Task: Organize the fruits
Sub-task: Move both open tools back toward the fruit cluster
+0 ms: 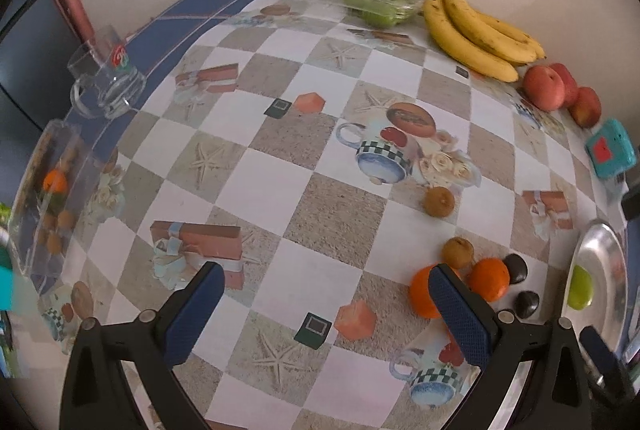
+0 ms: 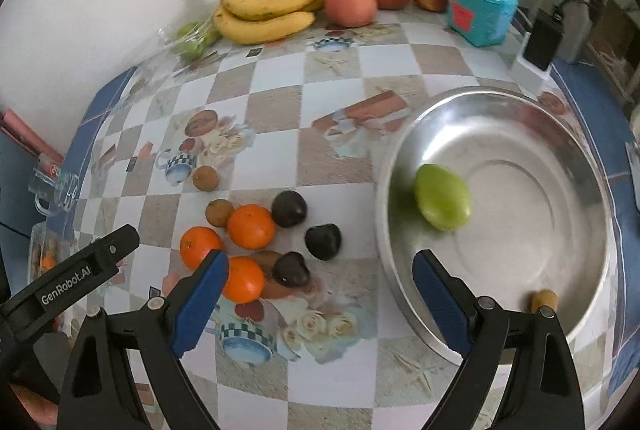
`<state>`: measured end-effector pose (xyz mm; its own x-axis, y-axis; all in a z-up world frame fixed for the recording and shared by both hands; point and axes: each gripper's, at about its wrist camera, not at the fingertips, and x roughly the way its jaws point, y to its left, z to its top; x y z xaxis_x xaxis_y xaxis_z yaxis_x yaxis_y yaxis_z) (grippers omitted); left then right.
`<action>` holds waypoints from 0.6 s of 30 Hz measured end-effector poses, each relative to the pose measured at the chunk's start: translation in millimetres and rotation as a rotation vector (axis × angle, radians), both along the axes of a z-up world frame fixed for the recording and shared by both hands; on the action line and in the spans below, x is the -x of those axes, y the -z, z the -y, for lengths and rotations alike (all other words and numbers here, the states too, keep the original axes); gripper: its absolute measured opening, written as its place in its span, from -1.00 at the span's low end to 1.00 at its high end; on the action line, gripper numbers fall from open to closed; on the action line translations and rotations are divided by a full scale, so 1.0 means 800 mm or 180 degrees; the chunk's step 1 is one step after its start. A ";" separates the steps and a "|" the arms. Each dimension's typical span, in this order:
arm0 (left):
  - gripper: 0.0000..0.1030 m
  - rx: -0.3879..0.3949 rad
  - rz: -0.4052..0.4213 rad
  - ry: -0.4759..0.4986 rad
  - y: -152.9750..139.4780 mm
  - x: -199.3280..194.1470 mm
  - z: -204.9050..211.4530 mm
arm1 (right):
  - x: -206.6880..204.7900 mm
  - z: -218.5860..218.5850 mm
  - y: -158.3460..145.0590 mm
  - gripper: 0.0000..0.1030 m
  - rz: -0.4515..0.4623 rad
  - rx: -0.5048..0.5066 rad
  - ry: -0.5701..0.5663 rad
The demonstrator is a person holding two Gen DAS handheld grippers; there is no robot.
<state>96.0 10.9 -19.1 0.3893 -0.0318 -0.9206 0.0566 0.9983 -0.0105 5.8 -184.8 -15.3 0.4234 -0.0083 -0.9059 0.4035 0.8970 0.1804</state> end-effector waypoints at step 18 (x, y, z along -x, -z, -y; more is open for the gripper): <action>1.00 -0.0007 -0.0232 -0.0069 0.023 -0.008 -0.007 | -0.010 -0.012 0.024 0.81 -0.0257 0.0075 -0.0193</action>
<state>102.3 16.7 -37.5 0.3219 -0.0220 -0.9465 0.0342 0.9993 -0.0116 13.5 -175.0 -34.7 0.3493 -0.0064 -0.9370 0.3607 0.9238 0.1281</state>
